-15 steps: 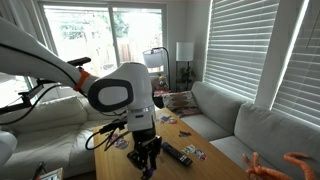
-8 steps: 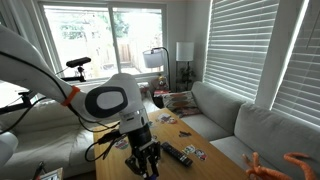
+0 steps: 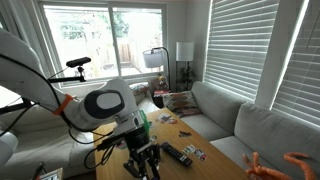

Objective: Turn the blue toy car over

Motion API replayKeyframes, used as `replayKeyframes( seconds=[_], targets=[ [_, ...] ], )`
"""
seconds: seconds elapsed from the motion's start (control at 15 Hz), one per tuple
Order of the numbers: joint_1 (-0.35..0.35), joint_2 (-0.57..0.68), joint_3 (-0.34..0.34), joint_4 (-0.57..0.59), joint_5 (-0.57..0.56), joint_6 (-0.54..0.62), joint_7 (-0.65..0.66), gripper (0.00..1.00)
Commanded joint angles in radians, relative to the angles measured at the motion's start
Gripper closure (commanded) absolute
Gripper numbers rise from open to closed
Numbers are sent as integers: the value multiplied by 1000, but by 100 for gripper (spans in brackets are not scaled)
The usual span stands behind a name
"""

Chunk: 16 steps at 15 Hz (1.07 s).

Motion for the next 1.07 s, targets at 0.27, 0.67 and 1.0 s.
replayKeyframes(
  seconds=[0.27,0.67,1.0],
  targets=[
    [48,16,16,-40,-211,10,202,89],
    [103,60,25,-32,-228,-18,233,89],
    [122,85,41,-29,-311,-74,296,89]
  ],
)
